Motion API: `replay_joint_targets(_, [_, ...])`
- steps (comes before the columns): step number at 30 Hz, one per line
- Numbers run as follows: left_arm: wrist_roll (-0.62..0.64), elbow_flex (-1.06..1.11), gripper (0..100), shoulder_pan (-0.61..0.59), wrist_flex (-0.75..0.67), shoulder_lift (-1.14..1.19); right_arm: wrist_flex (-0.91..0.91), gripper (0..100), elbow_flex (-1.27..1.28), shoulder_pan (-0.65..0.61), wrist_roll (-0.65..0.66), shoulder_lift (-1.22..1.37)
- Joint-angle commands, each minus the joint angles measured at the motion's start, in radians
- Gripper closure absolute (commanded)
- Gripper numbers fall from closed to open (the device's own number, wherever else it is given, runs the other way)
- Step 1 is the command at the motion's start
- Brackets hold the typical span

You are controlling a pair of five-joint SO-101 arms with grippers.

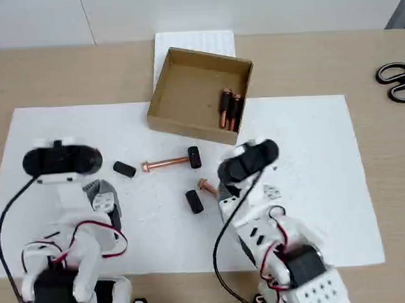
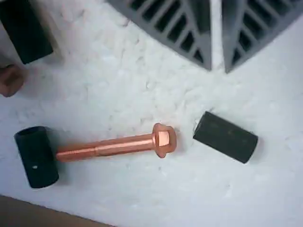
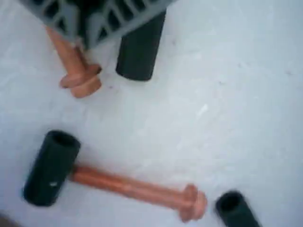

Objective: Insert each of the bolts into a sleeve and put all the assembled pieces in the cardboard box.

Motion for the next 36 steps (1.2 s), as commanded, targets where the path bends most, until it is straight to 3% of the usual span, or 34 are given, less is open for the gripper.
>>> replay_joint_targets(1, [-0.003,0.033,99,-0.005,-0.020,-0.023,-0.133,95.5,-0.014,-0.062,0.000,0.128])
replay_joint_targets(6, [-0.002,0.038,99,-0.003,-0.021,-0.023,-0.289,83.7,-0.078,-0.088,-0.008,0.444])
replay_joint_targets(14, [-0.002,0.038,99,-0.005,-0.020,-0.023,-0.323,87.0,-0.310,-0.139,-0.087,0.871])
replay_joint_targets(21, [-0.002,0.038,99,-0.005,-0.020,-0.029,-0.246,86.6,-0.463,-0.248,-0.167,0.984])
replay_joint_targets(36, [-0.002,0.039,99,-0.005,-0.020,-0.029,-0.245,86.6,-0.471,-0.180,-0.167,1.133])
